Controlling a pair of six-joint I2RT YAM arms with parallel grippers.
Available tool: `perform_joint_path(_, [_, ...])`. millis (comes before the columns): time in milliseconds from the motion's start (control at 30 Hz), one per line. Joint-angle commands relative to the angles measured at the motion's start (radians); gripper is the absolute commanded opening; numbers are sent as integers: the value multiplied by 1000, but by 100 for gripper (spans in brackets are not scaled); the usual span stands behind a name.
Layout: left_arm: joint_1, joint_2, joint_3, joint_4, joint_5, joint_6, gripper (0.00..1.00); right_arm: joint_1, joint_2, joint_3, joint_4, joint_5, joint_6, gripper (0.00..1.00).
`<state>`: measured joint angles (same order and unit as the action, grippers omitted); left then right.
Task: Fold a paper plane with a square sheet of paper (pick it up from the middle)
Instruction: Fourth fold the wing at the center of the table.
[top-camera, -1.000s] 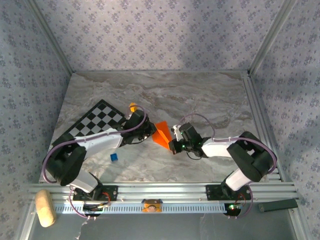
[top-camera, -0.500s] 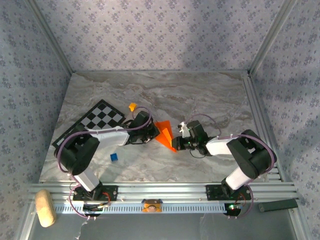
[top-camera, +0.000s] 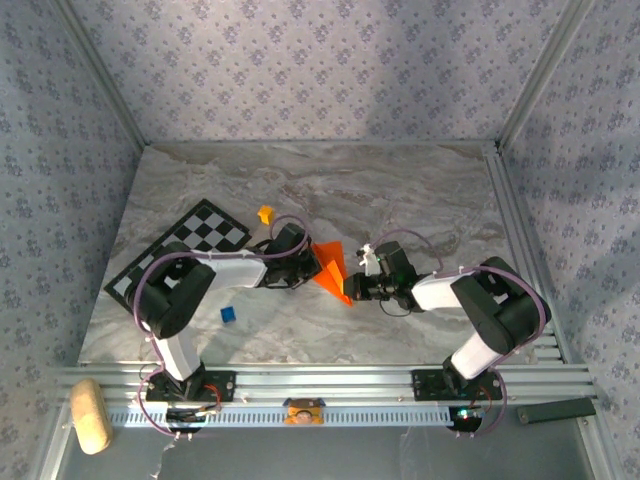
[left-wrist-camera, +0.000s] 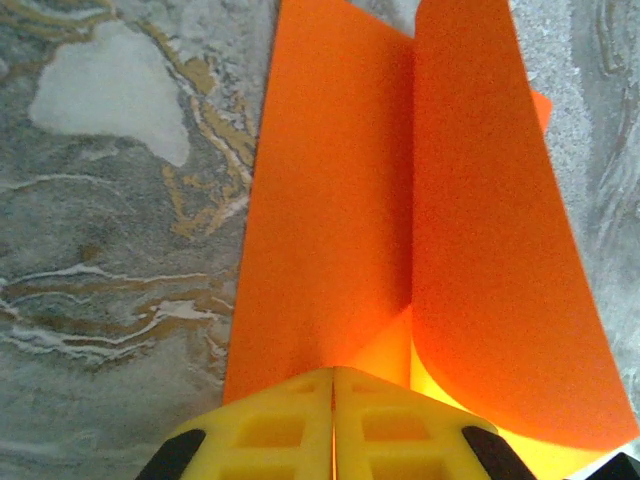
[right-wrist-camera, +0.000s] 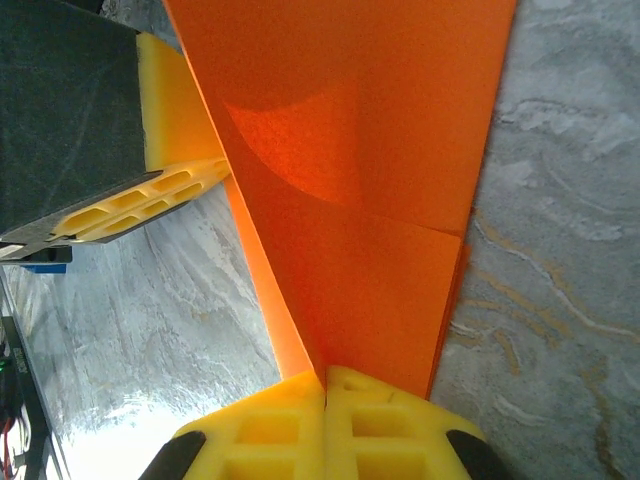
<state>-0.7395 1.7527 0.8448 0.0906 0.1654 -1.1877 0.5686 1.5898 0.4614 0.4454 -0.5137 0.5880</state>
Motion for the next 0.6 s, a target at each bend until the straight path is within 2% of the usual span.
perform_joint_path(0, [3,13,5,-23,6,-1,6,-6,6,9,-34,-11,18,0])
perform_joint_path(567, [-3,-25,-47,-71,-44,-48,5,-9,4,6,-14,-36,94,0])
